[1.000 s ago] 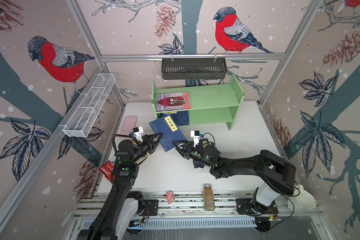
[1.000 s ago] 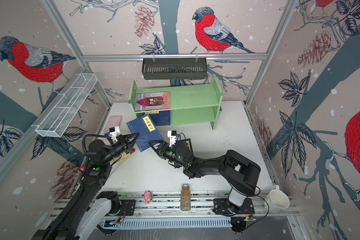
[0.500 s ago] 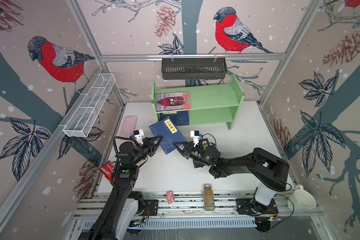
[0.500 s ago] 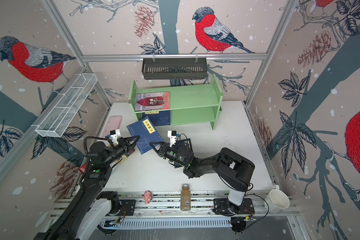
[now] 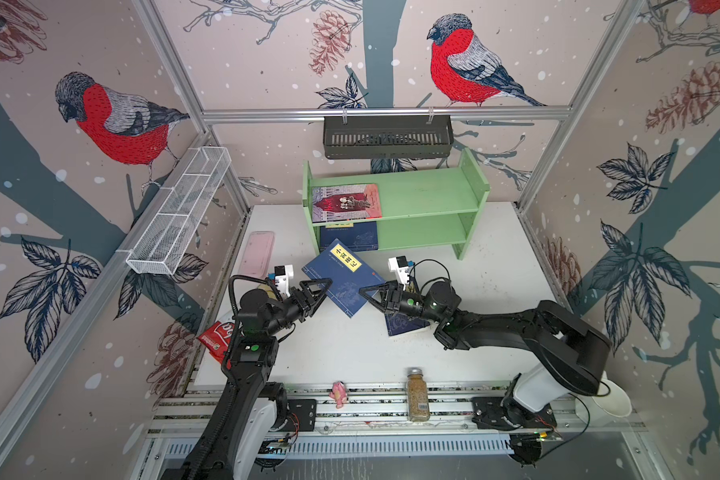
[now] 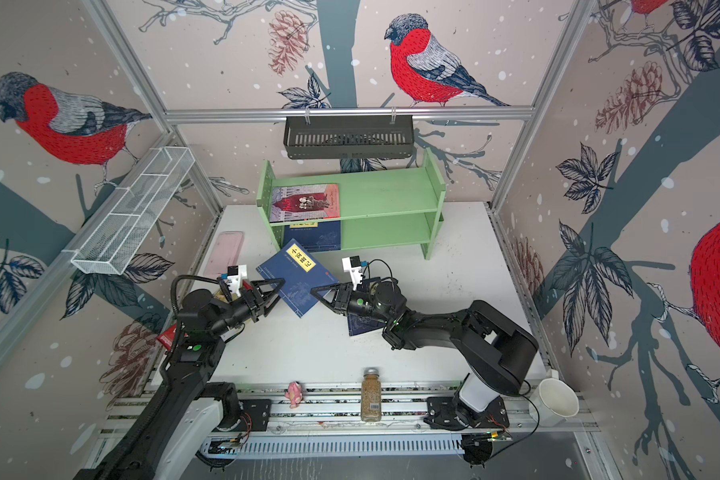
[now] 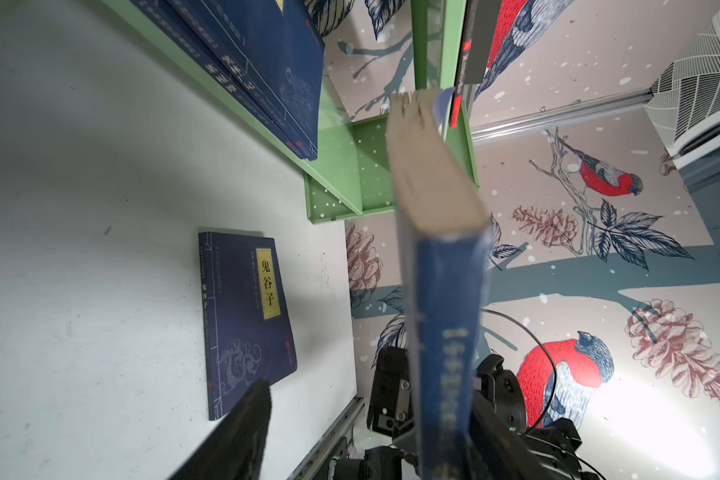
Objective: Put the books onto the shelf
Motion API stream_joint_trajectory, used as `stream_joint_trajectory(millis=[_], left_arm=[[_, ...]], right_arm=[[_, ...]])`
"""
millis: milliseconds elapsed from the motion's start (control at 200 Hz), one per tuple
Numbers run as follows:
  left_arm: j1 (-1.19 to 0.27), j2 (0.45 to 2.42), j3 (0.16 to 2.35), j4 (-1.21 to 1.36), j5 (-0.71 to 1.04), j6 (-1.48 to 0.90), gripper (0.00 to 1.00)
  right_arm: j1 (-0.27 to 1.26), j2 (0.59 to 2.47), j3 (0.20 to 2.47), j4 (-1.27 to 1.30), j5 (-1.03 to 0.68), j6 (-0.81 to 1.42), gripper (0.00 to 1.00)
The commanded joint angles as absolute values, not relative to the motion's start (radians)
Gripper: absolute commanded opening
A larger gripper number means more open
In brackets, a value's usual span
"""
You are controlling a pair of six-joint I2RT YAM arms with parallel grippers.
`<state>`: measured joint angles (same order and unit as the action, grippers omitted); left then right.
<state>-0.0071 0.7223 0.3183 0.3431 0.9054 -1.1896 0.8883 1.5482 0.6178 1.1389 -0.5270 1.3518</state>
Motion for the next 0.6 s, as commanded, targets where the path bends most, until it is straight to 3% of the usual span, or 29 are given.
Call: stream_joint_trajectory(millis=[0, 385, 595], left_arm=[[-0.003, 0.733, 0.319, 0.492, 1.03, -1.195, 0.7], [-0.002, 0.761, 0.327, 0.593, 1.183, -1.231, 0.71], [-0.002, 0.776, 0.349, 0.523, 1.225, -1.148, 0.69]], right_arm=[[0.862, 1.465, 0.628, 0.898, -0.643, 1.176, 0.04], [0.765, 1.297, 0.769, 0.294, -0.776, 0.846, 0.03], [0.712, 1.231, 0.757, 0.207, -0.817, 0.794, 0.03]])
